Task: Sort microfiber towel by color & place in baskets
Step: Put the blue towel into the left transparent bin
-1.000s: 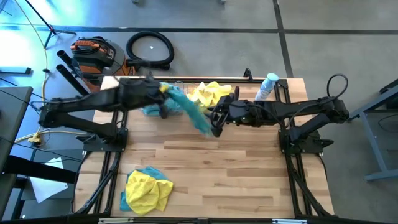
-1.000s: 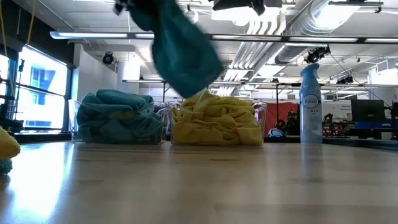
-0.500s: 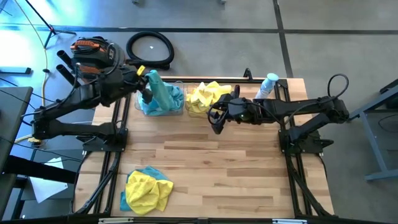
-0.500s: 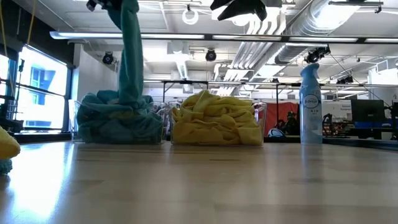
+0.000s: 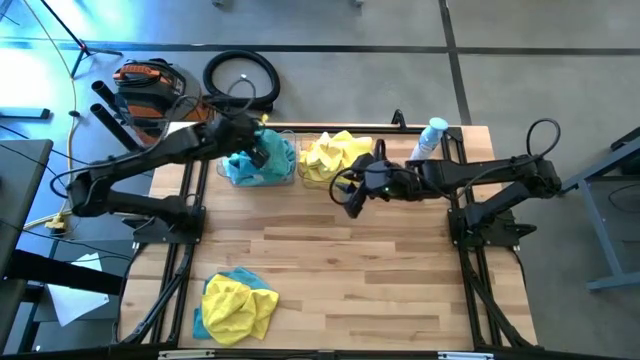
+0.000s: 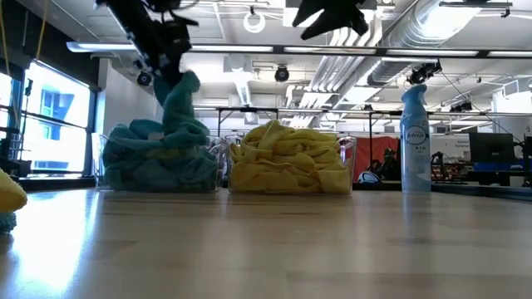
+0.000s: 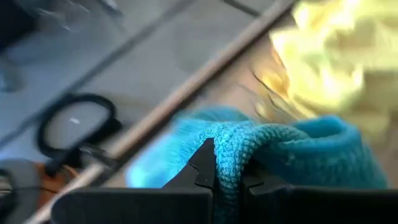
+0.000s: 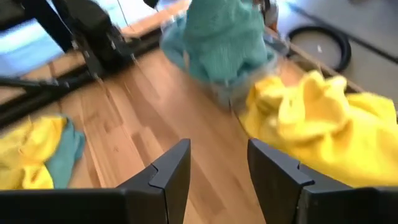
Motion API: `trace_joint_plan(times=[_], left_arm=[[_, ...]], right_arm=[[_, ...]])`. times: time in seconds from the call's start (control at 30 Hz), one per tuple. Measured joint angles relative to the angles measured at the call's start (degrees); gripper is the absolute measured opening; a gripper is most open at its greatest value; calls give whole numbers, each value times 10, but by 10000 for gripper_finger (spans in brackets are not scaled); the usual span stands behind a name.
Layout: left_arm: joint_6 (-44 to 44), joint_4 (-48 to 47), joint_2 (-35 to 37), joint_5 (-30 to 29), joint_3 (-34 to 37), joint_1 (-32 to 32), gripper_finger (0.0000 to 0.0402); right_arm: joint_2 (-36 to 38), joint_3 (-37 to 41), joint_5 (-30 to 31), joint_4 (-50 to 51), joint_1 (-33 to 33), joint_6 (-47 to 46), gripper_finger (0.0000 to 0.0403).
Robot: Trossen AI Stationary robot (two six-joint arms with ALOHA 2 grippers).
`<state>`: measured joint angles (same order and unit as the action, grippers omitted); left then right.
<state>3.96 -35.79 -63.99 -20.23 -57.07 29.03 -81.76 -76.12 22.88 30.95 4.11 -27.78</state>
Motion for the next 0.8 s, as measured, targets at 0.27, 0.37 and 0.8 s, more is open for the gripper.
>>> trace_joint_plan(times=[0.27,0.37,0.8], left_arm=[[31,104,-87,54,62,7,0],[50,117,-129,51,68,10,0],[142,139,-257,121,66,52,62]], right_arm=[[0,0,-4,102,14,-99,154],[0,0,-4,114,23,-125,154],[0,0,-4,117,65,-159,154]])
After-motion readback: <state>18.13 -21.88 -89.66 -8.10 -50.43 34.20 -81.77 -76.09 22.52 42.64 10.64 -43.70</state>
